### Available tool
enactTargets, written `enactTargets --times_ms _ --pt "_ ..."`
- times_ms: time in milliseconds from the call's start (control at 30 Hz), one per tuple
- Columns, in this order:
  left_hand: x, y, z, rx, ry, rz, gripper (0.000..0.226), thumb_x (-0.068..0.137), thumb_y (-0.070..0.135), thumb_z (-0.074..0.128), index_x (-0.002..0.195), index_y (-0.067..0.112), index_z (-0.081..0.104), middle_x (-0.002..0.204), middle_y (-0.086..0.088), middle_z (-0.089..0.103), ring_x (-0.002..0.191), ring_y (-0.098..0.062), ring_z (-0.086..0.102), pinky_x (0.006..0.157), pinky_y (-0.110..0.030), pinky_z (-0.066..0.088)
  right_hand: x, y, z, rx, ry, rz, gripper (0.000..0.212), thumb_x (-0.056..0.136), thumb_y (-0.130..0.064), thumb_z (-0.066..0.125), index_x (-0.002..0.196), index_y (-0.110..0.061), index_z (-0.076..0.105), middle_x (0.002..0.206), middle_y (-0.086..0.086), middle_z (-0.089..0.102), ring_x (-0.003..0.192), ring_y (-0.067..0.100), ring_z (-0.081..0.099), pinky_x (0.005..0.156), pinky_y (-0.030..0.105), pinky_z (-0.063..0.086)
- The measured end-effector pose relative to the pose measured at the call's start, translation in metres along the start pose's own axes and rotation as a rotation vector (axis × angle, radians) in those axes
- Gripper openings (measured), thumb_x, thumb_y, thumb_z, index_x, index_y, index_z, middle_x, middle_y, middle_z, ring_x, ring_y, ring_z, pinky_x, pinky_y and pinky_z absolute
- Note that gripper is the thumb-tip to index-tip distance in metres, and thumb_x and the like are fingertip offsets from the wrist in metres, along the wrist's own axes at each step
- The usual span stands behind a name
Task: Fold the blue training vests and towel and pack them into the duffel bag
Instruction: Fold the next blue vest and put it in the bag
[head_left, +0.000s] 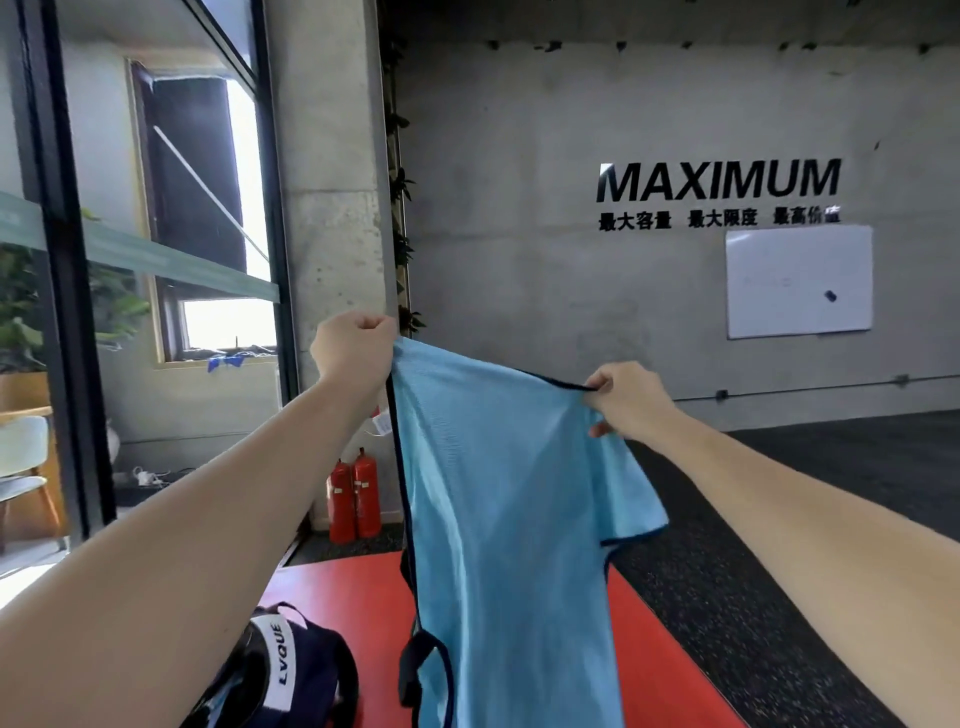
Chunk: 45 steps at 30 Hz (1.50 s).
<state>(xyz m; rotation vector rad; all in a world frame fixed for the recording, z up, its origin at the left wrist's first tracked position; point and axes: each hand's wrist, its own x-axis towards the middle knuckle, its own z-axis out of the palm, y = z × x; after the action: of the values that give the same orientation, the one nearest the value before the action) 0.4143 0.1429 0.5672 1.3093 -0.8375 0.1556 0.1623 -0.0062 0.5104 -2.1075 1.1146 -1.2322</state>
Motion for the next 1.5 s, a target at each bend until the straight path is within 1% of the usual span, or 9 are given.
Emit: enactTargets --times_ms 200,333,500,667,867,1000,1167,1400,1500 --pt "0.023 -0.022 -0.007 -0.018 0.114 -0.018 0.03 0.095 0.01 0.05 0.106 0.022 0.074 0.099 0.007 0.07 0.078 -0.013 0.062 0.065 -0.026 0.053 0.026 -0.009 0.004 0.088 -0.034 0.021 0.006 0.094 -0.015 0.07 0.094 -0.01 0.067 0.091 0.012 0.072 0.06 0.023 0.074 0.048 0.03 0.056" --pt "0.038 -0.059 -0.004 0.01 0.034 -0.046 0.019 0.095 0.014 0.057 0.103 0.026 0.069 0.1 0.008 0.069 0.08 -0.01 0.062 0.059 -0.02 0.046 0.041 0.005 0.024 -0.024 -0.07 0.025 0.02 0.088 -0.028 0.078 0.088 -0.011 0.069 0.076 0.01 0.075 0.058 0.02 0.074 0.053 0.03 0.058" --pt "0.054 -0.134 0.01 0.102 -0.086 -0.131 0.021 0.088 0.01 0.068 0.091 0.03 0.07 0.095 0.006 0.073 0.081 -0.009 0.064 0.064 -0.018 0.048 0.063 0.043 0.076 -0.06 -0.106 0.022 0.008 0.09 -0.014 0.075 0.086 -0.008 0.071 0.078 0.011 0.074 0.063 0.019 0.074 0.049 0.026 0.056" --pt "0.067 -0.214 0.034 0.168 -0.055 -0.196 0.022 0.084 0.006 0.065 0.084 0.027 0.071 0.085 0.003 0.073 0.072 -0.015 0.068 0.074 -0.033 0.06 0.097 0.093 0.143 -0.208 -0.098 -0.036 0.005 0.091 -0.013 0.069 0.091 -0.012 0.073 0.082 0.003 0.072 0.06 0.012 0.065 0.055 0.021 0.054" --pt "0.085 -0.29 0.064 0.232 -0.085 -0.175 0.025 0.086 0.009 0.064 0.101 0.029 0.069 0.096 0.009 0.071 0.088 -0.013 0.067 0.077 -0.025 0.056 0.129 0.138 0.215 -0.236 -0.146 -0.073 0.021 0.096 -0.012 0.06 0.116 -0.012 0.068 0.116 0.007 0.066 0.109 0.023 0.06 0.085 0.023 0.039" --pt "0.079 -0.339 0.077 0.399 -0.329 -0.215 0.055 0.079 0.018 0.067 0.133 0.025 0.06 0.124 0.001 0.065 0.102 -0.024 0.066 0.09 -0.04 0.058 0.125 0.163 0.253 -0.254 -0.285 -0.101 0.045 0.094 -0.008 0.061 0.139 -0.01 0.054 0.144 0.01 0.052 0.13 0.026 0.051 0.105 0.029 0.036" --pt "0.025 -0.383 0.07 0.43 -0.411 -0.312 0.057 0.08 0.017 0.067 0.136 0.029 0.059 0.122 0.002 0.064 0.092 -0.03 0.071 0.085 -0.043 0.06 0.084 0.196 0.285 -0.258 -0.428 -0.048 0.042 0.093 -0.011 0.063 0.135 -0.015 0.057 0.137 0.007 0.057 0.115 0.026 0.061 0.101 0.038 0.047" --pt "-0.085 -0.377 0.053 0.288 -0.572 -0.408 0.04 0.087 0.01 0.07 0.123 0.026 0.066 0.118 0.009 0.067 0.08 -0.018 0.071 0.071 -0.039 0.061 -0.007 0.213 0.292 -0.209 -0.555 0.016 0.034 0.095 -0.011 0.062 0.129 -0.011 0.062 0.129 0.003 0.065 0.107 0.014 0.06 0.083 0.016 0.037" --pt "-0.138 -0.36 0.041 0.203 -0.618 -0.459 0.032 0.085 0.007 0.068 0.109 0.028 0.071 0.099 0.014 0.072 0.074 -0.017 0.07 0.071 -0.044 0.058 -0.058 0.215 0.285 -0.118 -0.589 0.086 0.027 0.094 -0.019 0.064 0.121 -0.02 0.065 0.122 -0.003 0.068 0.101 0.009 0.064 0.088 0.024 0.049"
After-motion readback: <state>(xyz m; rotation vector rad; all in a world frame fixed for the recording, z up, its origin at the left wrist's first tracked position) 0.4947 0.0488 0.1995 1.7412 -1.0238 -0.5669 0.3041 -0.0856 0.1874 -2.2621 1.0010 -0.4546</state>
